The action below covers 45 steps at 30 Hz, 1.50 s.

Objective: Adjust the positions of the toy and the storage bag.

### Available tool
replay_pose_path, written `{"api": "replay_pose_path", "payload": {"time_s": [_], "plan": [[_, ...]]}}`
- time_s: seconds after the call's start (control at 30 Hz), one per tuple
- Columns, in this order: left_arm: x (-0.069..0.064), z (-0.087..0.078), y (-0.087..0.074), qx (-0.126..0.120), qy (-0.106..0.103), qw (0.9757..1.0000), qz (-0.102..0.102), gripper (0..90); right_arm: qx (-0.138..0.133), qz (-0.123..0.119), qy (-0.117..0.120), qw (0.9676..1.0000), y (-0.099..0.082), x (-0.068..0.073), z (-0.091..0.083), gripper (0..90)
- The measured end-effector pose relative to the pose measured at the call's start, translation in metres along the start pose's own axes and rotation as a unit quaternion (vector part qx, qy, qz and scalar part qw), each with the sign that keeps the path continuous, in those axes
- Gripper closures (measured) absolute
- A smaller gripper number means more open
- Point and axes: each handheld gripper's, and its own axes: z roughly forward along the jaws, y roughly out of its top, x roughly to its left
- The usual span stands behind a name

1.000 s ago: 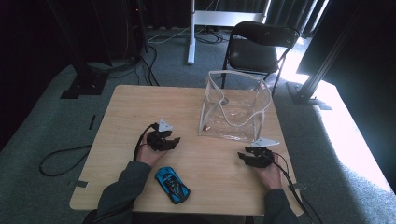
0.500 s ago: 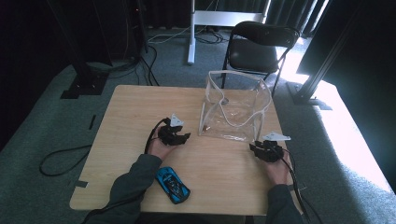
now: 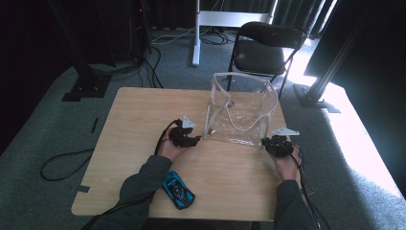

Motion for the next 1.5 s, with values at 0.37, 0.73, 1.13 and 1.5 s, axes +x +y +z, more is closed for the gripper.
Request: {"api": "replay_pose_path", "payload": {"time_s": [0.37, 0.73, 1.13, 1.5], "plan": [[0.003, 0.019, 0.016, 0.0, 0.033, 0.9995, 0.0, 52.4, -0.007, -0.046, 0.051, 0.9977, -0.004, 0.025, -0.005, 87.0], [0.002, 0.028, 0.028, 0.001, 0.026, 0.9996, -0.009, 82.7, -0.008, -0.043, 0.053, 0.9976, -0.004, 0.026, -0.004, 86.4], [-0.001, 0.013, 0.016, -0.001, 0.025, 0.9996, 0.008, 87.2, -0.008, -0.047, 0.06, 0.997, -0.004, 0.029, -0.004, 86.6], [-0.002, -0.006, 0.0, 0.005, 0.03, 0.9995, 0.007, 87.2, -0.008, -0.064, 0.071, 0.9954, -0.001, 0.04, -0.002, 86.6]]}}
